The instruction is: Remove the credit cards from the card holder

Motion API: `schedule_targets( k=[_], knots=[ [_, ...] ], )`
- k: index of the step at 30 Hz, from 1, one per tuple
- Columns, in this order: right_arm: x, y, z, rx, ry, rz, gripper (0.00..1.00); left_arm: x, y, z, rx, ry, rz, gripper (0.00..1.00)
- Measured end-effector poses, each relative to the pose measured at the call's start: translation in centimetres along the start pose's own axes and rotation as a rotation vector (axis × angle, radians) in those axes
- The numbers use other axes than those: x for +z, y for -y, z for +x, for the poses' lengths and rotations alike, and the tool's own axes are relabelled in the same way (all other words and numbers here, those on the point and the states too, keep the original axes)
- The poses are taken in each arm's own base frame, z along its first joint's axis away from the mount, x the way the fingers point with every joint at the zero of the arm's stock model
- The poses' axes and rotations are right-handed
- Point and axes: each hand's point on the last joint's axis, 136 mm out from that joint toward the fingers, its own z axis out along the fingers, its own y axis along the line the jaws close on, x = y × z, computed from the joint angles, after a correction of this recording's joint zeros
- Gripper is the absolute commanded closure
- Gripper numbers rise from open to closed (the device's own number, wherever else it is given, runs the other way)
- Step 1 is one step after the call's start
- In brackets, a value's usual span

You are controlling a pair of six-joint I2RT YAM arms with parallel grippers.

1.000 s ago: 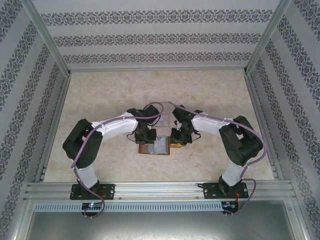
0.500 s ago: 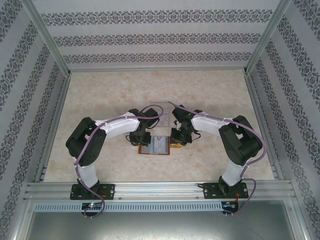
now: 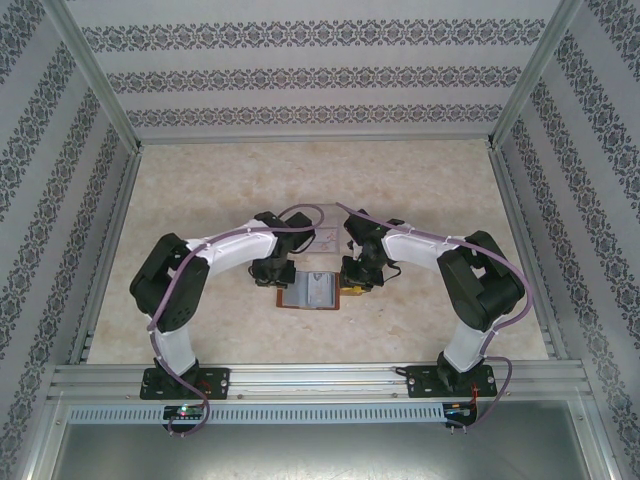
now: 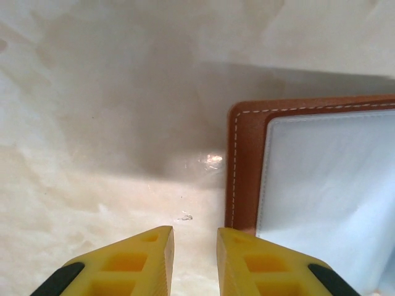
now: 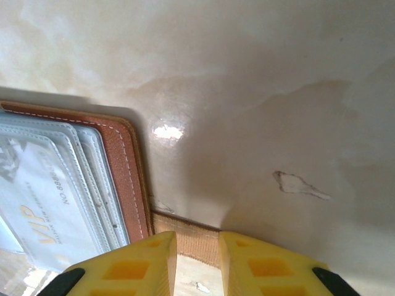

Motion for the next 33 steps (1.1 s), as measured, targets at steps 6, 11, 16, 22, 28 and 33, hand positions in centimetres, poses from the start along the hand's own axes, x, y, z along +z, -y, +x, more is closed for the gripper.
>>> schedule_targets(
  k=[6, 11, 16, 22, 28, 33],
  knots=[
    [-0.2, 0.0, 0.1, -0.007, 0.001, 0.018, 0.73, -2.1, 1.9, -0.2, -0.002, 0.019, 0.126, 0.80],
    [-0.4, -0.6, 0.1, -0.019, 0.003, 0.014, 0.73, -2.7, 5.2, -0.6, -0.014, 0.018, 0.302, 0.84],
    [-0.3, -1.6, 0.0, -0.016, 0.004, -0.027, 0.73, -2.1, 7.7, -0.8, -0.029, -0.010, 0.427, 0.85],
    [-0.2, -3.3, 0.1, -0.017, 0.005, -0.084, 0.73, -1.4, 8.5, -0.9, -0.056, -0.031, 0.493, 0.85],
    [0.0, -4.0, -0.1, -0.014, 0.010, -0.107, 0.72, -0.7, 8.3, -1.4, -0.097, -0.040, 0.540, 0.84],
    [0.5, -3.9, -0.1, -0.005, -0.002, -0.098, 0.72, -0.4, 8.6, -1.5, -0.103, -0.052, 0.564, 0.83]
  ],
)
